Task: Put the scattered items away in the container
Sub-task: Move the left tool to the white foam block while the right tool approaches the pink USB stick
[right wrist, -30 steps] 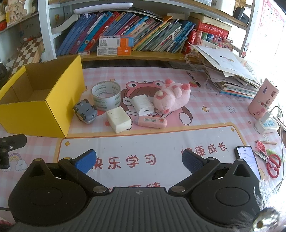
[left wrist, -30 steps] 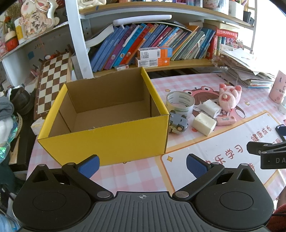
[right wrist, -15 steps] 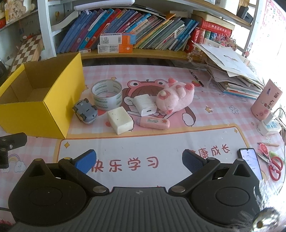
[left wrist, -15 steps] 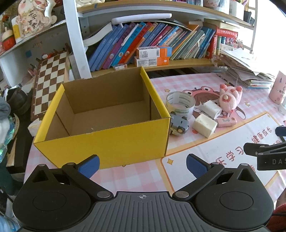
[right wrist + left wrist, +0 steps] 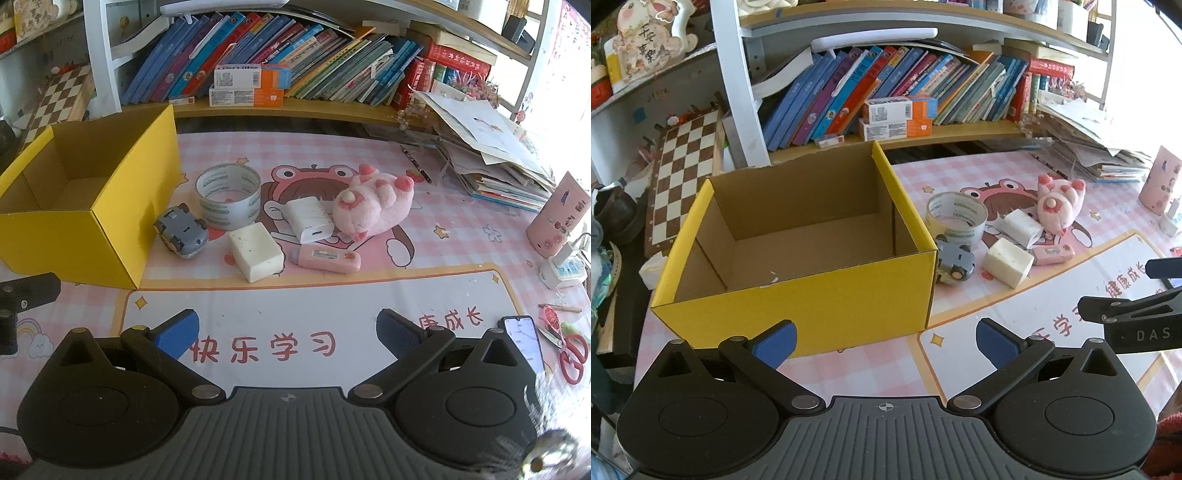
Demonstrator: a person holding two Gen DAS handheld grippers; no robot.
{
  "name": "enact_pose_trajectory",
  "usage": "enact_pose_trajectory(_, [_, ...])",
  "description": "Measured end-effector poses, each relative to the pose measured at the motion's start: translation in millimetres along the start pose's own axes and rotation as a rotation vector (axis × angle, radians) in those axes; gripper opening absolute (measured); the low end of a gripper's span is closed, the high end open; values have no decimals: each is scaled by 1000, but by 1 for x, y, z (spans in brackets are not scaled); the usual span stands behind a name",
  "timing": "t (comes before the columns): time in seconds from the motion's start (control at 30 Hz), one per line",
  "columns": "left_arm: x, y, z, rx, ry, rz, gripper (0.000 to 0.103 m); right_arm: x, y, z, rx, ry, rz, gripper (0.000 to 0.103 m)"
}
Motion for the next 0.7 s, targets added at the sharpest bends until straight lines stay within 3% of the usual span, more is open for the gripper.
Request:
enact_pose_trajectory(0.37, [-5, 7, 8, 37, 49, -52, 103, -4, 0, 5, 9, -20, 1, 103])
enact_pose_trajectory(0.7, [-5, 7, 36, 9, 44, -39, 103, -10, -1, 20, 38, -47, 9, 103])
Point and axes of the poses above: each gripper's, at about its wrist camera, not at the fingertips, and x roughly against the way its jaws point, z to its right, y to its underside, the point moved 10 cm from there along -x, roughly the way its jaws point, and after that the axes turned 9 degrees about x, right-handed, at the moved point
